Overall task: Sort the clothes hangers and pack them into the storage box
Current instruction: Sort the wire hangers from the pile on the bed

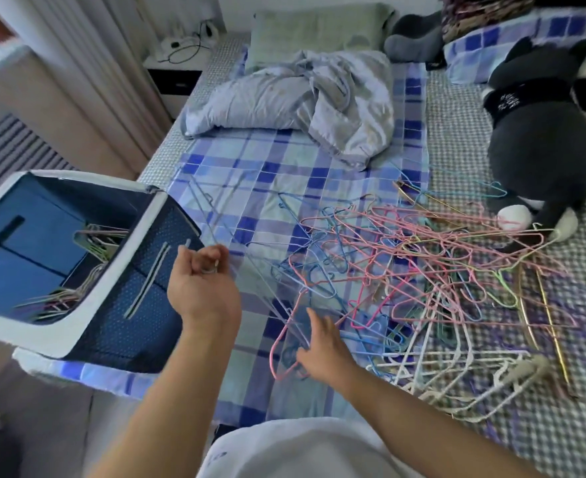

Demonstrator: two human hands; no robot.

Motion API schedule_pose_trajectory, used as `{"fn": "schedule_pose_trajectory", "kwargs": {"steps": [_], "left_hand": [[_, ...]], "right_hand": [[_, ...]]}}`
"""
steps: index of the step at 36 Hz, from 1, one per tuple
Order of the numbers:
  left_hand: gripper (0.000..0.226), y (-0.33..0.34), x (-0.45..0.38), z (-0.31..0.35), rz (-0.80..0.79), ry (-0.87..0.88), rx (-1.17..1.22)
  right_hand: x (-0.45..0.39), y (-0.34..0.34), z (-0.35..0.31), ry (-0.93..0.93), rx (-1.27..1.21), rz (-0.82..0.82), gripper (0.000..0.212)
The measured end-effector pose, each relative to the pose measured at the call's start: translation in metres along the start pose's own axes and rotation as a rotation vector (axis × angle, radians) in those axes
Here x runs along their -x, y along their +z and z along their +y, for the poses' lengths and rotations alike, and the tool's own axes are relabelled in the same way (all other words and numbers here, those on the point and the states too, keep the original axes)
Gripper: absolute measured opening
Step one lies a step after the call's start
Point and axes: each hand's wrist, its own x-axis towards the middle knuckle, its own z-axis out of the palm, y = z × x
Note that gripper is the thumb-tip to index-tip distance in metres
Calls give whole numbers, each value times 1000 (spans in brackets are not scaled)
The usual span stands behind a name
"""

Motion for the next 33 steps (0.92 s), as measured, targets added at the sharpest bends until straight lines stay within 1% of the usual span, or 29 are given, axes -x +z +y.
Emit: {"fn": "schedule_pose_trajectory", "kwargs": {"steps": [2,3,4,5,7,8,9,11,14,15,17,19,22,25,28,31,33], "left_hand": [[52,0,-20,6,70,-37,23],[51,1,-29,11,94,-60,19],[49,3,-37,16,114,-85,8],[47,5,-44,21,123,-113,-14],[45,11,-55,32,116,-177,-92],[44,16,-59,37,115,-210,-131],[43,20,-63,41,121,-240,-169],[41,30,-67,48,141,-298,-247],[34,44,-67,53,196,-382,-320],[33,48,-65,53,209,-403,-328],[30,56,-60,52,221,-414,-348],[29,62,-56,51,220,-393,-362],[25,66,-53,50,248,-353,-358],[23,63,-53,47,311,-302,-330],[21,59,-53,42,359,-291,-333],[22,50,-57,36,360,-307,-351],[23,44,-62,31,366,-300,-362]], "right_hand": [[1,3,21,92,39,60,87],[2,4,32,169,19,27,84],[5,4,39,259,-51,-54,80],[9,6,47,337,-170,-149,69],[22,8,47,476,-464,-301,31],[25,11,45,525,-591,-314,16],[25,15,42,549,-724,-295,11],[18,22,36,596,-978,-237,12],[1,13,22,671,-1339,-123,15],[-5,7,19,677,-1437,-88,18],[-11,-7,12,698,-1560,-67,28],[-12,-18,9,690,-1581,-127,31],[-10,-22,6,706,-1498,-211,27],[-7,-13,4,722,-1457,-266,22],[0,-13,3,709,-1471,-252,26],[0,-20,7,721,-1588,-194,18],[-1,-25,11,718,-1639,-167,21]]}}
